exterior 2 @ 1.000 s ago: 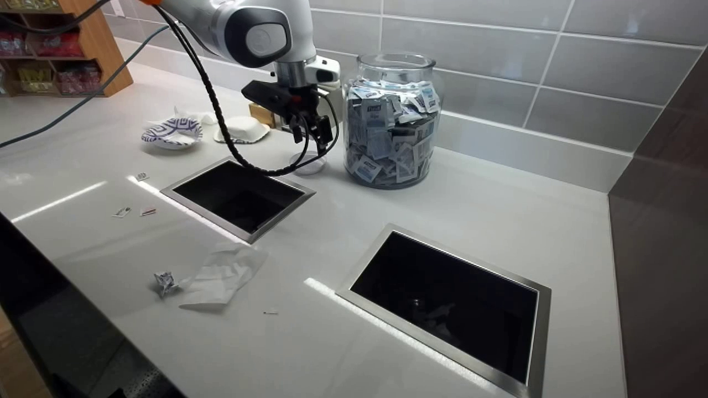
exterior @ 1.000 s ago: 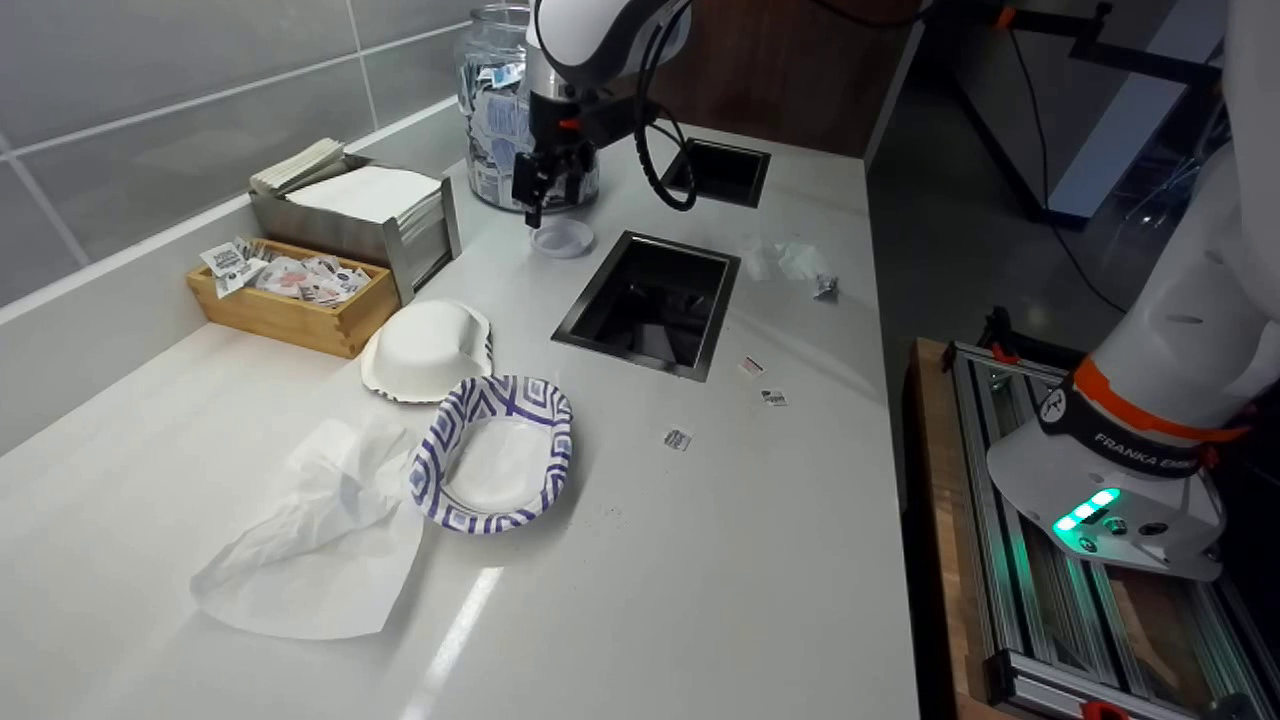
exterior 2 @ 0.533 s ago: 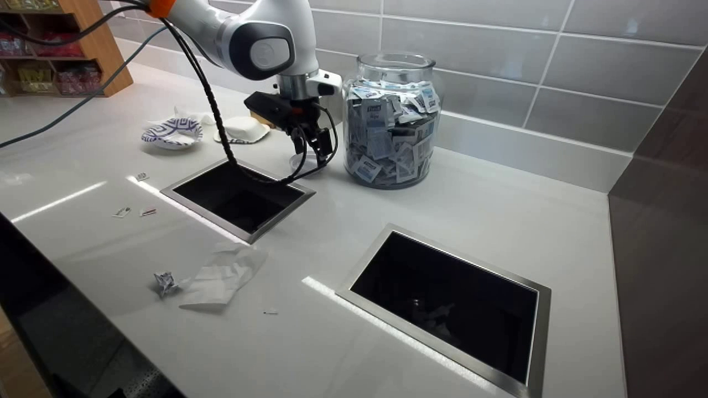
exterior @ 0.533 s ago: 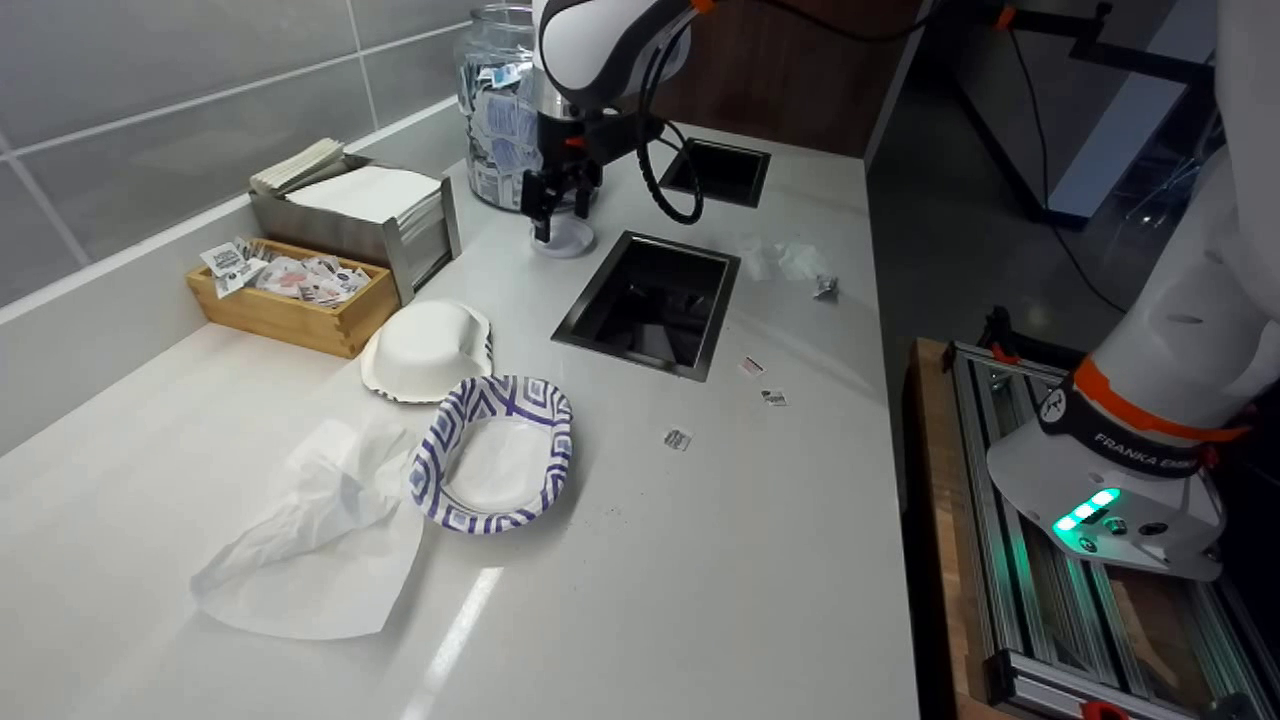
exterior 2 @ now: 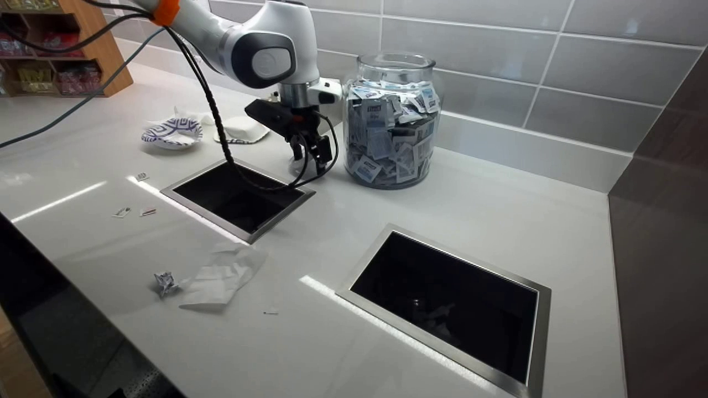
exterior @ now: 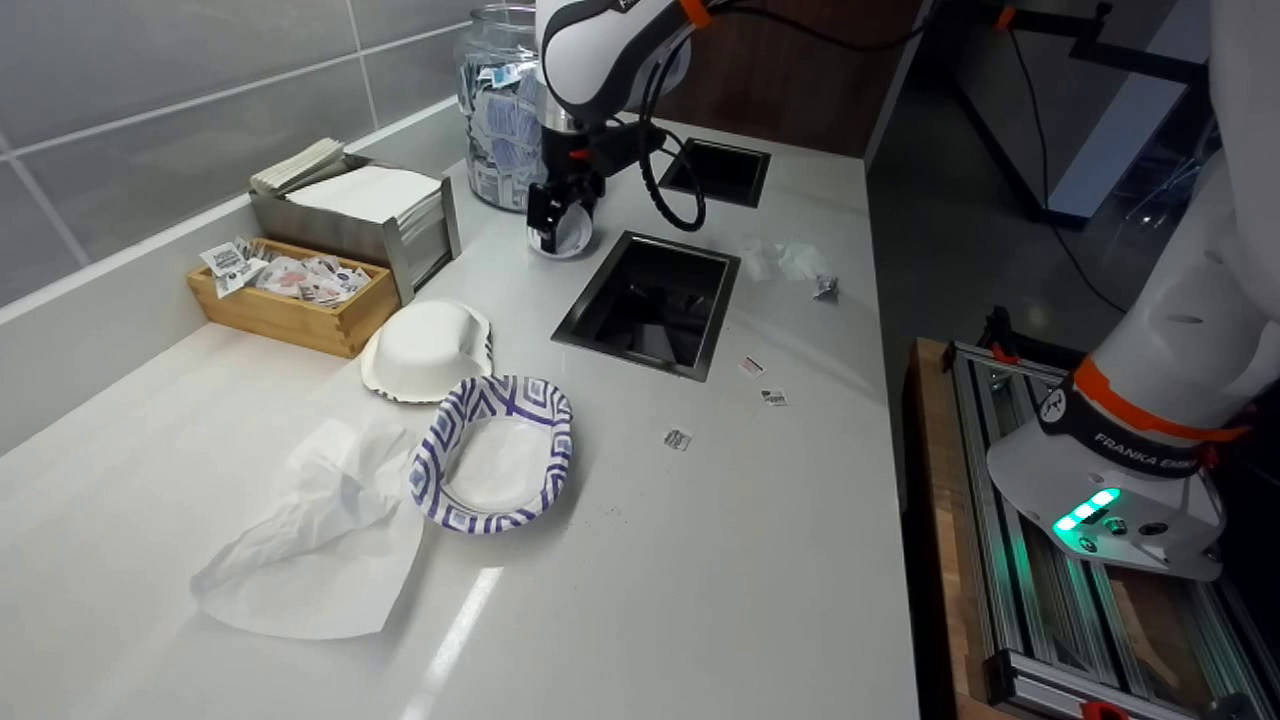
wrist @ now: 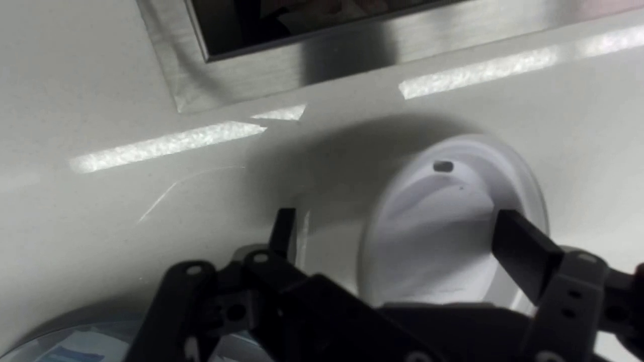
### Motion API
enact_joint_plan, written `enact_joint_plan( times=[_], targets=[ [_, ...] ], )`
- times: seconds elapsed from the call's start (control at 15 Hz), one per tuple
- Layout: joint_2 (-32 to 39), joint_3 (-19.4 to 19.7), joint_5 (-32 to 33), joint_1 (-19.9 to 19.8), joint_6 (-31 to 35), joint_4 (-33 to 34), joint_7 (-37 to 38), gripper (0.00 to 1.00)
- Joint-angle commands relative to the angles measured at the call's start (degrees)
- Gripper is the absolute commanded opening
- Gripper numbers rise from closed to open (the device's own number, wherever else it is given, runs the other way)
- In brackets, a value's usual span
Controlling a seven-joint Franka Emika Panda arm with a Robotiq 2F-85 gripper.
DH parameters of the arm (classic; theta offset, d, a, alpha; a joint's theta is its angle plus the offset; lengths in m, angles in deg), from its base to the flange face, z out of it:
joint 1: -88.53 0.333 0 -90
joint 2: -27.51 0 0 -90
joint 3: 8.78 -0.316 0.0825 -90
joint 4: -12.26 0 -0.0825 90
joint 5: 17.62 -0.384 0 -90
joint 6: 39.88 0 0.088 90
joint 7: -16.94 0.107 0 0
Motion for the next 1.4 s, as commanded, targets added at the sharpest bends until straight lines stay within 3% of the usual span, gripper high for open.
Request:
enact_joint_plan(
  times=[0.0,0.07,0.27,0.73,1.33],
  targets=[
    [1.4,-0.7,-1.0,-0.8,1.5,-0.1,-1.7,0.87],
    [1.5,-0.6,-0.8,-0.7,1.6,0.0,-1.6,0.74],
    [0.7,-1.0,-1.0,-0.4,0.8,0.2,-1.7,0.50],
    [0.2,-2.6,-1.6,-0.1,-0.9,1.3,-2.1,0.00],
    [4.2,-0.2,1.4,3.3,-2.9,5.4,4.6,0.01]
  ],
)
